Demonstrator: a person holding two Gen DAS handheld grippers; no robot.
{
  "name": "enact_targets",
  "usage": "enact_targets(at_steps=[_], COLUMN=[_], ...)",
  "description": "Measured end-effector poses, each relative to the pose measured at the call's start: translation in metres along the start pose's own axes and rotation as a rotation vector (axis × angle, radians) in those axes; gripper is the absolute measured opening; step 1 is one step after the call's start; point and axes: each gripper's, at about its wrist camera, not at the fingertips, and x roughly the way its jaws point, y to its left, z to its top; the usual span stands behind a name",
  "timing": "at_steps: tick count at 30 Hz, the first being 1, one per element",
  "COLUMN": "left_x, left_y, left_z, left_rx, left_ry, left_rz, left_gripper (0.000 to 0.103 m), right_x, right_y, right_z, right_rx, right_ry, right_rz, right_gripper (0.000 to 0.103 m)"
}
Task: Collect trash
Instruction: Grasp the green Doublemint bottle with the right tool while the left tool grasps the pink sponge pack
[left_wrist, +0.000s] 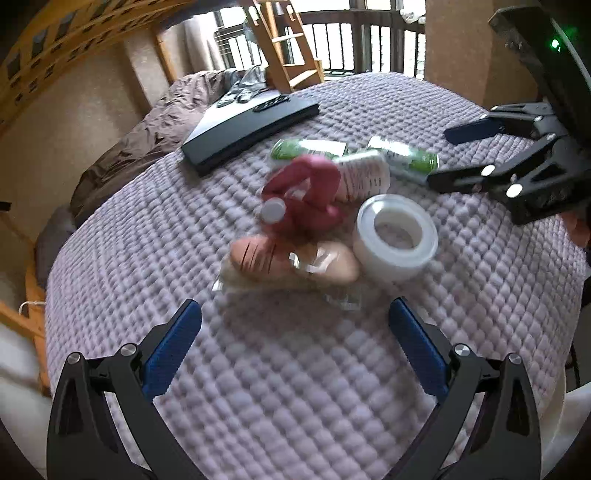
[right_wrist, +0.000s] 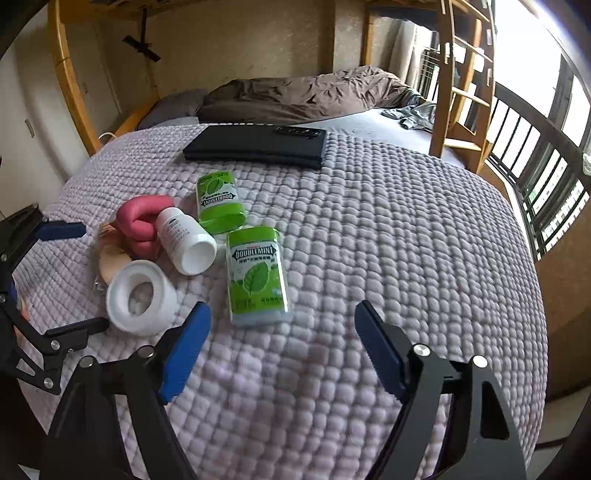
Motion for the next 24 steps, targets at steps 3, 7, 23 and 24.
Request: enact_targets(at_steps=[3, 7, 23, 24], left_x=[0.006, 0.013, 0.009, 0.008], left_y=[0.006, 0.008, 0.005, 0.005], left_z=[0.008, 0.013, 0.018, 0.018], left_rx=[-0.002, 0.013, 0.016, 0.014], left_ry=[-0.001, -0.010, -0.024, -0.026], left_rz=[-0.031, -0.066, -0.129, -0.125], left_gripper=[0.102, 0.102, 0.080, 0.080], right_x=[0.009, 0.019, 0.023, 0.022], right_y=[0.004, 0.003, 0.005, 0.004], right_z=[0.003, 0.009, 0.017, 0.017], right_rx=[-0.012, -0.014, -0.036, -0.031], right_ry=[0.008, 0.013, 0.004, 0.004], right_rz=[0.012, 0.022, 0.041, 0.042], right_gripper=[0.070, 0.067, 0.043, 0.042])
